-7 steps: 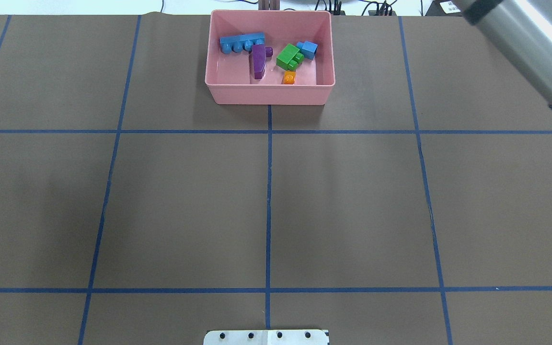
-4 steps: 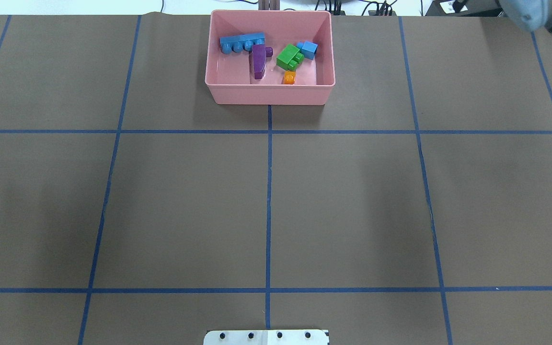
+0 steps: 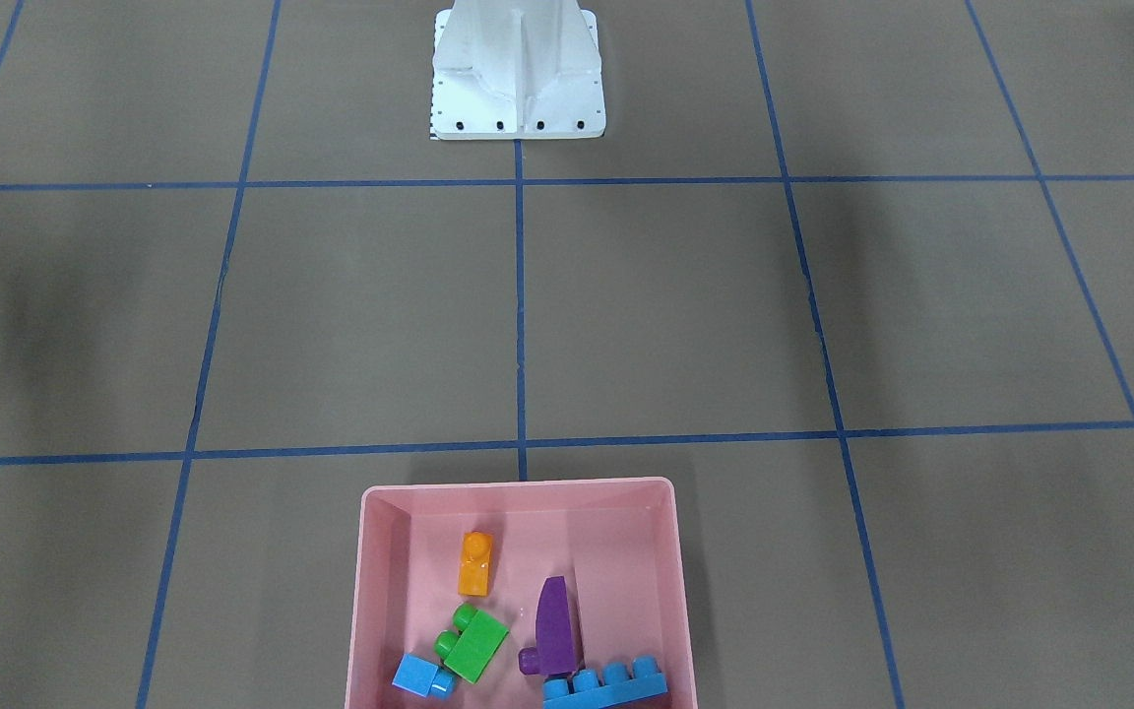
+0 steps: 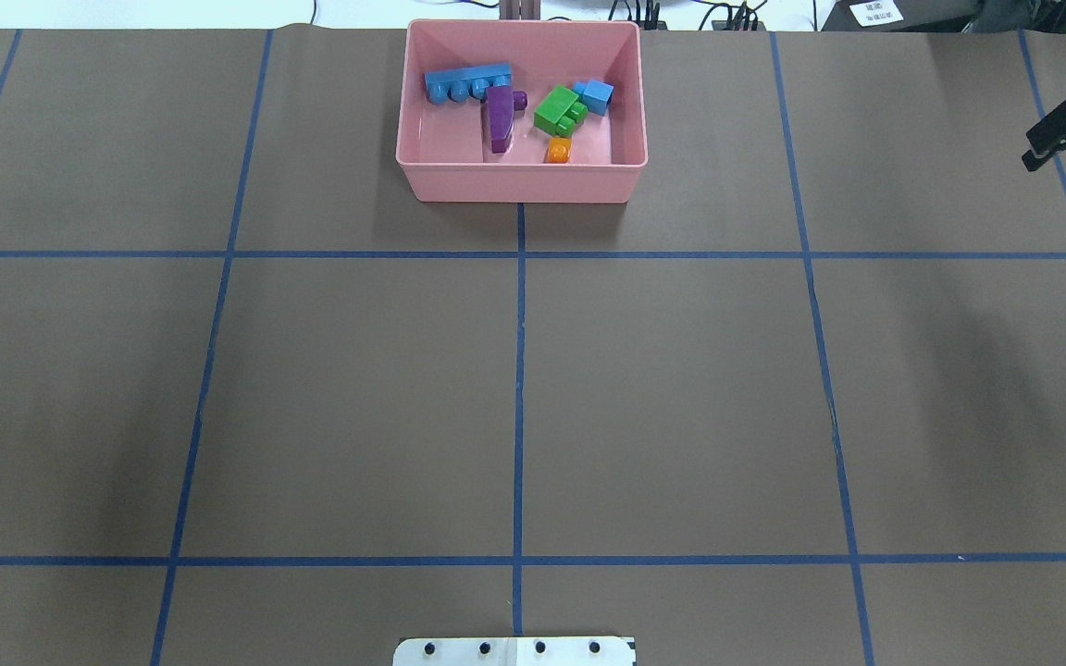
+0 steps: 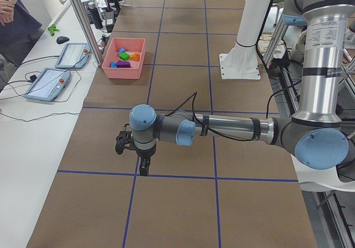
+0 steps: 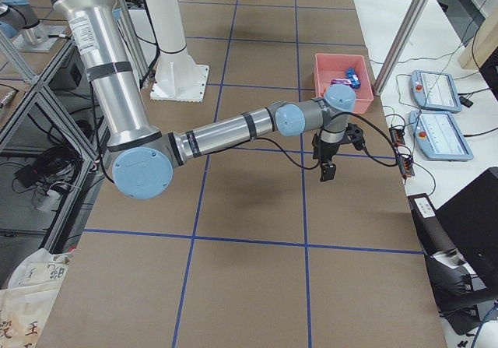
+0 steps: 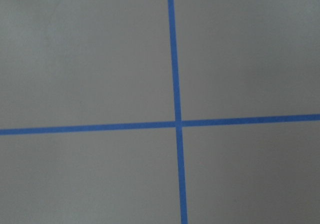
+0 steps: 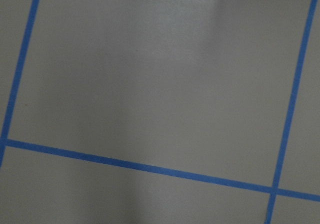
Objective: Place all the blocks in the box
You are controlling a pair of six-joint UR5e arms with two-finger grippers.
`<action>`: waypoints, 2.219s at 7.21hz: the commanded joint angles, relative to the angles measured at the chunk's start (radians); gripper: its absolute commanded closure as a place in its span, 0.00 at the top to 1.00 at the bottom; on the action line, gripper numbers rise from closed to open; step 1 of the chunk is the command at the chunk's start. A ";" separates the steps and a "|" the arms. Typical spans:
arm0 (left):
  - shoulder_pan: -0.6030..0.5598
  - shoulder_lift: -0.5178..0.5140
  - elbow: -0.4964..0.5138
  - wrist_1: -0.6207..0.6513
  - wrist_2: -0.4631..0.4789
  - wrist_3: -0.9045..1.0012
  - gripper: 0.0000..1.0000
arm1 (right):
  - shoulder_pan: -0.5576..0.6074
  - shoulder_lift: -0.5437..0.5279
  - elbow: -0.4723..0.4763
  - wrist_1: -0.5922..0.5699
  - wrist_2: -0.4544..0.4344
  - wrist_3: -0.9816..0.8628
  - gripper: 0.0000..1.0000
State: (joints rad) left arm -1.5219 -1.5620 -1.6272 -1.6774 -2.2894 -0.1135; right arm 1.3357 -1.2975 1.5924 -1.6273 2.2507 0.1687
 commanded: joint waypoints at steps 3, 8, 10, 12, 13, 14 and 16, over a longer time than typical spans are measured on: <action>-0.001 0.010 -0.014 0.087 -0.002 0.124 1.00 | 0.141 -0.069 -0.031 0.003 0.116 -0.012 1.00; 0.000 0.007 -0.005 0.085 0.001 0.124 1.00 | 0.230 -0.241 -0.029 0.014 0.208 -0.257 1.00; 0.000 0.002 -0.002 0.085 0.004 0.124 1.00 | 0.255 -0.255 -0.028 0.014 0.198 -0.299 1.00; 0.000 -0.001 0.000 0.087 0.004 0.124 1.00 | 0.263 -0.243 -0.002 0.015 0.089 -0.299 1.00; 0.002 -0.001 0.000 0.087 0.004 0.124 1.00 | 0.263 -0.241 -0.002 0.014 0.089 -0.298 1.00; 0.002 -0.001 0.000 0.087 0.004 0.124 1.00 | 0.263 -0.243 -0.003 0.014 0.089 -0.298 1.00; 0.002 -0.003 0.001 0.087 0.004 0.123 1.00 | 0.263 -0.246 -0.002 0.014 0.089 -0.293 1.00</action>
State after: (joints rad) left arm -1.5203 -1.5641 -1.6266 -1.5907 -2.2850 0.0098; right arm 1.5983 -1.5420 1.5895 -1.6137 2.3402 -0.1265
